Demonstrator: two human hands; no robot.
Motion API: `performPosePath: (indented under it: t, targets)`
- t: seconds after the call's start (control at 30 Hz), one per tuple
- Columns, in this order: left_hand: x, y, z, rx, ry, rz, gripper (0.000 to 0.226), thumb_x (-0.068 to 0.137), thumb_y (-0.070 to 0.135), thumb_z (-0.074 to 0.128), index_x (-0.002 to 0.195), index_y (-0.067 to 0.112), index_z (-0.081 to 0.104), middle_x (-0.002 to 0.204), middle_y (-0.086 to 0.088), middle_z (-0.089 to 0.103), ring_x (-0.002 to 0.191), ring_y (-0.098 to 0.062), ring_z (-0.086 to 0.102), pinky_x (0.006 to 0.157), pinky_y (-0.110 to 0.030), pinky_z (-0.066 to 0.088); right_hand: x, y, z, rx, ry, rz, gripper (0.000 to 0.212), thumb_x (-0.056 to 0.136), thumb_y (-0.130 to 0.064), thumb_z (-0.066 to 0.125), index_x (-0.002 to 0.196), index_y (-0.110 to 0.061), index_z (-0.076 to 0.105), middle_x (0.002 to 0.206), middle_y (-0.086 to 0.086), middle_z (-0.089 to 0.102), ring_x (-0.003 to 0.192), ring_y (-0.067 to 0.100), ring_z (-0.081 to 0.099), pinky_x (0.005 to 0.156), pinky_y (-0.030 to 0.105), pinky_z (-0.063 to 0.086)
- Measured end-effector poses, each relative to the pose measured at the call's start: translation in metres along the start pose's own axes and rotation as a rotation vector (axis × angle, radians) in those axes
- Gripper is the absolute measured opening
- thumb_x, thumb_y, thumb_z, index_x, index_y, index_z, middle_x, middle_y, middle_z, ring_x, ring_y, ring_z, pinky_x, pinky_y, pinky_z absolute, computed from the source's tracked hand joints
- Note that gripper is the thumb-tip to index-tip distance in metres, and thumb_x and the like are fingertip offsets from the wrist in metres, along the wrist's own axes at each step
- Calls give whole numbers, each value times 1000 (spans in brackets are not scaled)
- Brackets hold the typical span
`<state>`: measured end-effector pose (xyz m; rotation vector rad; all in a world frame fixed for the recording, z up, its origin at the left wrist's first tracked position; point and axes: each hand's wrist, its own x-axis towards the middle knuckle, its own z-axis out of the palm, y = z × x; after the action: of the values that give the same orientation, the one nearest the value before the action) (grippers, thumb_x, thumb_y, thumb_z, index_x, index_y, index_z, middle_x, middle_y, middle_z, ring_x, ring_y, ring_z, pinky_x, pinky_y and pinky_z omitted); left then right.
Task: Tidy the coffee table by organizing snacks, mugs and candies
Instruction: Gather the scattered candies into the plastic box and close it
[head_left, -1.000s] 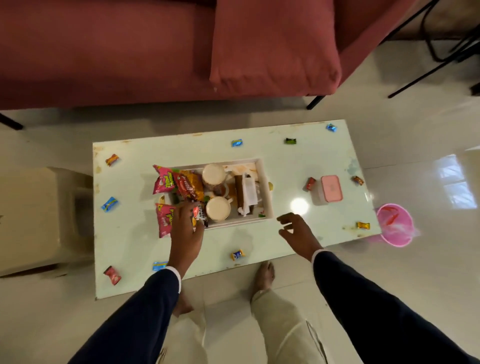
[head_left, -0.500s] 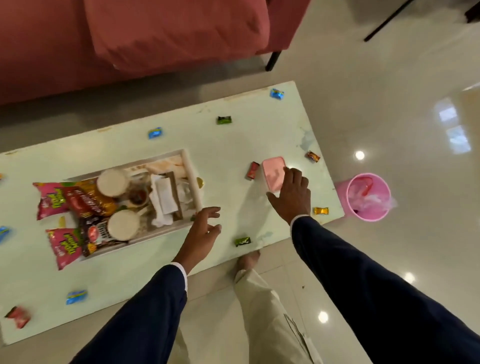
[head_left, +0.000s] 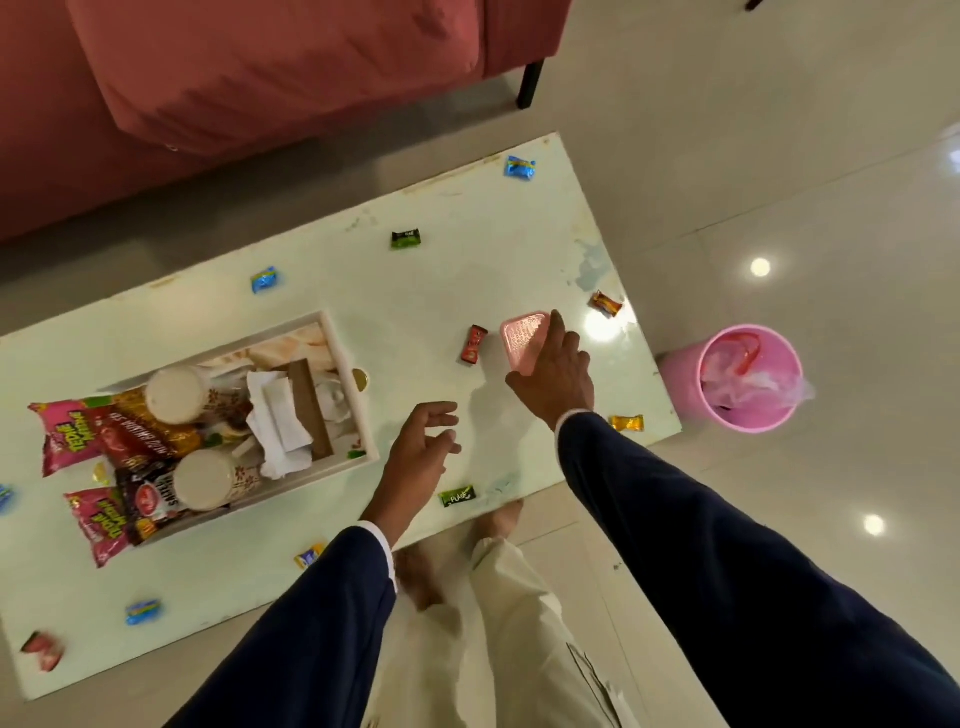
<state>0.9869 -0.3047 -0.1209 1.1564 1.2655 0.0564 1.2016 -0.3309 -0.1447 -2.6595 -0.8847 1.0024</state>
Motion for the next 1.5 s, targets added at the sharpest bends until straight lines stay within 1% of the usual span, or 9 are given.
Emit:
performPosePath:
  t: [0.23, 0.43, 0.6, 0.73, 0.87, 1.1, 1.2, 1.3, 1.5]
  targets:
    - [-53, 76, -17, -24, -88, -11, 18, 106, 39, 47, 122, 38, 56, 129, 7, 62, 110, -12, 68, 82, -34, 54, -113, -10, -63, 496, -104, -24, 101, 75, -34, 78, 155, -23, 17, 151, 10, 39, 135, 32, 46, 109, 50, 46]
    - [-143, 147, -39, -295, -140, 7, 59, 98, 69, 38, 129, 27, 65, 123, -4, 73, 111, -26, 70, 92, -53, 58, -241, -66, -124, 712, -170, -235, 94, 70, -44, 76, 148, -43, 23, 143, -6, 45, 126, 16, 55, 82, 19, 59]
    - [-218, 183, -48, -383, -103, 126, 76, 90, 79, 41, 132, 20, 65, 125, -13, 72, 116, -33, 68, 102, -50, 54, -317, -104, -154, 682, -94, -371, 96, 76, -51, 74, 153, -41, 17, 155, -5, 35, 136, 21, 47, 104, 43, 54]
    - [-247, 193, -49, -438, -1, 168, 64, 93, 77, 38, 121, 26, 67, 108, -2, 77, 96, -19, 76, 74, -32, 63, -347, -121, -165, 636, -8, -419, 94, 79, -67, 68, 152, -44, 14, 159, -8, 29, 140, 21, 44, 108, 46, 50]
    - [-259, 203, -45, -484, 23, 181, 54, 95, 75, 36, 111, 32, 65, 87, 10, 78, 77, -9, 76, 56, -23, 58, -353, -125, -184, 441, 70, -470, 90, 83, -74, 55, 153, -45, 6, 155, 1, 33, 133, 27, 52, 99, 47, 56]
    - [-248, 231, -18, -453, 92, 169, 49, 96, 75, 33, 105, 38, 64, 106, 2, 72, 97, -20, 71, 71, -34, 58, -333, -116, -224, 317, 51, -549, 81, 90, -73, 44, 153, -50, -1, 135, 5, 41, 117, 31, 61, 87, 46, 61]
    - [-237, 251, -2, -466, 64, 171, 62, 96, 75, 27, 107, 32, 70, 98, -6, 78, 87, -24, 77, 71, -41, 63, -309, -99, -250, 479, -39, -588, 67, 98, -60, 43, 154, -52, 7, 145, 1, 41, 121, 24, 59, 88, 47, 60]
    - [-224, 266, 10, -573, 4, 152, 76, 97, 75, 23, 118, 19, 70, 104, -21, 74, 91, -35, 73, 78, -52, 60, -276, -77, -280, 712, -194, -619, 56, 97, -55, 39, 150, -57, 22, 138, -5, 55, 93, 11, 68, 71, 36, 63]
    - [-203, 268, 21, -836, 25, 66, 86, 87, 85, 35, 123, 15, 70, 103, -17, 75, 89, -32, 74, 82, -53, 60, -201, -38, -301, 1102, -424, -236, 32, 93, -35, 46, 119, -33, 64, 109, 12, 72, 86, 35, 73, 65, 46, 61]
